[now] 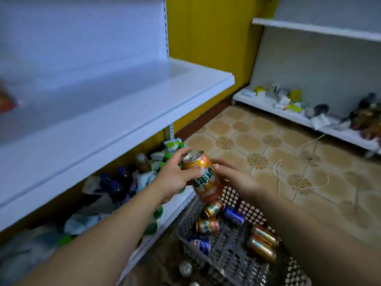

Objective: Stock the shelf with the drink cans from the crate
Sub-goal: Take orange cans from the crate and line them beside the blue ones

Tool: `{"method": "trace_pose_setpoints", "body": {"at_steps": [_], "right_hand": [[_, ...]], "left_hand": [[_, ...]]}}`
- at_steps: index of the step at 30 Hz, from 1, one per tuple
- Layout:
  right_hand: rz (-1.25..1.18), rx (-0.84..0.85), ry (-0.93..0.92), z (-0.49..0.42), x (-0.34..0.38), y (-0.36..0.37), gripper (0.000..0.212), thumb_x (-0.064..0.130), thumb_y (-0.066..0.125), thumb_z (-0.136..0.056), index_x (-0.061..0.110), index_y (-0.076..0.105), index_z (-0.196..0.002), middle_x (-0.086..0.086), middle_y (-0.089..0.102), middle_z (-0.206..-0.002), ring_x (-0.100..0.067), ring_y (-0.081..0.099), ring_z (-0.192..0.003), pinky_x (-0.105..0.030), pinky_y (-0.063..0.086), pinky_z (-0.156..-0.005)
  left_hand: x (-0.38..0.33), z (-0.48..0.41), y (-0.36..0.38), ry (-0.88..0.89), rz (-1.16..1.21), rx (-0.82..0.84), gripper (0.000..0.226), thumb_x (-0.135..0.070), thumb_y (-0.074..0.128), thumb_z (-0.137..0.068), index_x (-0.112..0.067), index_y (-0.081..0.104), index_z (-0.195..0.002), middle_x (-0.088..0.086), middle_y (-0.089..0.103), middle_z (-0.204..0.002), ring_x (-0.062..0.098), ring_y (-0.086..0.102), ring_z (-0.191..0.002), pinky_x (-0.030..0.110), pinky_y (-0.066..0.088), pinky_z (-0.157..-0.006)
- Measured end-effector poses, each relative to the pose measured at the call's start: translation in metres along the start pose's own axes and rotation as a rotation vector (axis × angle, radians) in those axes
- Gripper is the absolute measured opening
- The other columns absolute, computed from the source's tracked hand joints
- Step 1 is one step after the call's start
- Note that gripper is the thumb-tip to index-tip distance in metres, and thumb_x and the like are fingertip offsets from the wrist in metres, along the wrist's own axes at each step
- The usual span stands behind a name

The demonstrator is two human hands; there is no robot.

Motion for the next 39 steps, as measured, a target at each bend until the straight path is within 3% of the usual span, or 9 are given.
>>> {"method": "trace_pose_setpoints", "body": {"at_steps": [3, 5, 11, 16, 20, 24, 28, 31, 39], "right_hand": [[0.135, 0.091, -0.133, 0.031, 0.072, 0.036, 0.053, 0.043, 0.066, -0.079, 0.025, 0.058, -0.128, -0.003, 0.066, -0.118, -0.021, 0.063, -0.106, -0.043, 0.05, -0.093], [0.27, 0.086, -0.23, 0.05, 0.107, 0.059, 0.054, 0.037, 0.07, -0.084, 0.022, 0.055, -0.133, -0.001, 0.065, -0.119, -0.018, 0.064, -0.104, -0.04, 0.054, -0.087], [0.13, 0.025, -0.44, 0.1, 0.179, 0.133, 0.019, 0.027, 0.062, -0.093, 0.019, 0.064, -0.11, -0.007, 0.07, -0.104, -0.023, 0.068, -0.093, -0.038, 0.057, -0.075], [0.327, 0.176, -0.562, 0.127, 0.211, 0.219, 0.044, 0.027, 0.073, -0.083, 0.023, 0.05, -0.12, 0.0, 0.064, -0.106, -0.019, 0.067, -0.093, -0.037, 0.059, -0.075], [0.378, 0.209, -0.589, 0.133, 0.213, 0.29, 0.056, 0.027, 0.078, -0.078, 0.02, 0.048, -0.125, 0.004, 0.062, -0.103, -0.018, 0.065, -0.095, -0.042, 0.056, -0.086], [0.364, 0.27, -0.57, 0.124, 0.204, 0.346, 0.05, 0.023, 0.077, -0.079, 0.025, 0.045, -0.117, 0.004, 0.059, -0.106, -0.018, 0.061, -0.098, -0.037, 0.053, -0.087], [0.372, 0.323, -0.568, 0.11, 0.192, 0.393, 0.051, 0.021, 0.077, -0.078, 0.027, 0.047, -0.12, 0.006, 0.058, -0.109, -0.021, 0.059, -0.107, -0.041, 0.051, -0.093], [0.416, 0.35, -0.601, 0.103, 0.192, 0.425, 0.059, 0.022, 0.075, -0.08, 0.022, 0.046, -0.131, 0.006, 0.054, -0.113, -0.018, 0.056, -0.107, -0.036, 0.048, -0.092], [0.549, 0.413, -0.719, 0.068, 0.21, 0.485, 0.064, 0.022, 0.072, -0.085, 0.02, 0.041, -0.141, 0.006, 0.051, -0.116, -0.018, 0.053, -0.113, -0.031, 0.046, -0.094]], "left_hand": [[-0.055, 0.05, -0.02, 0.068, -0.191, -0.023, 0.088, -0.022, 0.085, -0.062, -0.033, 0.035, -0.133, 0.009, 0.051, -0.132, 0.022, 0.061, -0.107, 0.04, 0.053, -0.092], [-0.081, 0.08, -0.033, 0.12, -0.209, -0.112, 0.097, -0.03, 0.083, -0.056, -0.034, 0.03, -0.136, 0.006, 0.055, -0.127, 0.021, 0.062, -0.106, 0.045, 0.051, -0.096], [-0.122, 0.161, -0.08, 0.25, -0.214, -0.268, 0.056, -0.016, 0.079, -0.076, -0.024, 0.046, -0.121, 0.002, 0.064, -0.114, 0.017, 0.064, -0.101, 0.039, 0.055, -0.088], [-0.138, 0.222, -0.144, 0.298, -0.262, -0.39, 0.051, -0.014, 0.079, -0.075, -0.02, 0.05, -0.115, -0.008, 0.065, -0.101, 0.008, 0.063, -0.092, 0.024, 0.051, -0.075], [-0.123, 0.272, -0.214, 0.134, -0.534, -0.438, 0.069, -0.034, 0.074, -0.08, -0.019, 0.04, -0.138, -0.002, 0.058, -0.125, 0.012, 0.057, -0.111, 0.026, 0.046, -0.088], [-0.09, 0.323, -0.296, -0.25, -0.947, -0.545, 0.078, -0.061, 0.053, -0.085, -0.02, 0.03, -0.147, 0.002, 0.034, -0.152, 0.02, 0.039, -0.135, 0.032, 0.034, -0.108], [-0.06, 0.363, -0.344, -0.506, -1.147, -0.553, 0.08, -0.075, 0.032, -0.085, -0.033, 0.014, -0.151, -0.006, 0.005, -0.161, 0.02, 0.007, -0.148, 0.052, 0.008, -0.117], [-0.047, 0.368, -0.352, -0.513, -1.17, -0.566, 0.079, -0.079, 0.024, -0.082, -0.043, 0.004, -0.15, -0.012, -0.006, -0.16, 0.017, -0.006, -0.148, 0.059, -0.002, -0.114], [-0.038, 0.366, -0.358, -0.46, -1.213, -0.607, 0.082, -0.081, 0.023, -0.081, -0.042, 0.003, -0.15, -0.012, -0.008, -0.16, 0.015, -0.009, -0.147, 0.059, -0.006, -0.114]]}}
Point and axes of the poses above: each hand's wrist, its own z-axis away from the middle knuckle, its own y-axis out of the palm, x = y × z, the point moved 2 cm from there along -z, towards the middle knuckle
